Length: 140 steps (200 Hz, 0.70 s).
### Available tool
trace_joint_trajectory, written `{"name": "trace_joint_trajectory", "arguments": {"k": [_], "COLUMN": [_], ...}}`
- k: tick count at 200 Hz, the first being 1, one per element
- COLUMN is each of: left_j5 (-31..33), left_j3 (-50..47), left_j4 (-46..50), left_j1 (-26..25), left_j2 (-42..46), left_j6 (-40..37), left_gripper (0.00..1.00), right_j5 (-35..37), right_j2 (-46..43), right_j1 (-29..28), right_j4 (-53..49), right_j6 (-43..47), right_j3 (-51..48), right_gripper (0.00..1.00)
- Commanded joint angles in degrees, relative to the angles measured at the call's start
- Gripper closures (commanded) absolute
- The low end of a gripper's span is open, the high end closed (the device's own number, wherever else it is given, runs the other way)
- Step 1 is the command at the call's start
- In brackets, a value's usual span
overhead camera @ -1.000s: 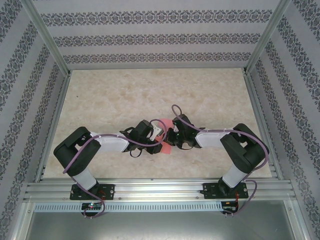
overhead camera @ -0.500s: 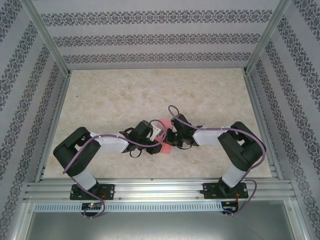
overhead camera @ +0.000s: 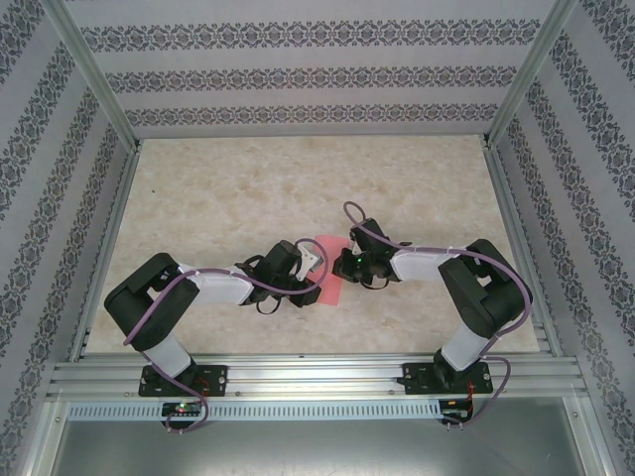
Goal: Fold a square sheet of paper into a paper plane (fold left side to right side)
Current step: Fold the triangle a second time at the center of the table.
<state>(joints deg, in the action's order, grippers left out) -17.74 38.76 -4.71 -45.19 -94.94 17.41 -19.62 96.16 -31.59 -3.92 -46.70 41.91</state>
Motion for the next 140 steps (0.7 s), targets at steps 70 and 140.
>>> {"name": "trace_joint_trajectory", "arguments": {"k": [70, 140], "left_j5": [1.66, 1.75], "left_j3": [-2.39, -1.51], "left_j4": [4.92, 5.14], "left_j1": [-1.04, -1.29], "left_j2": [0.37, 0.37], "left_j6": [1.5, 1.27], "left_gripper": [0.72, 0.71], "right_j5": [6.99, 1.78], "right_j2": [-8.98, -4.79], "right_j1": [4.21, -5.01], "right_j4": [-10.43, 0.79], "right_j6": [7.14, -4.41], "right_j3": [3.16, 0.73], "right_gripper": [0.9, 0.9]}}
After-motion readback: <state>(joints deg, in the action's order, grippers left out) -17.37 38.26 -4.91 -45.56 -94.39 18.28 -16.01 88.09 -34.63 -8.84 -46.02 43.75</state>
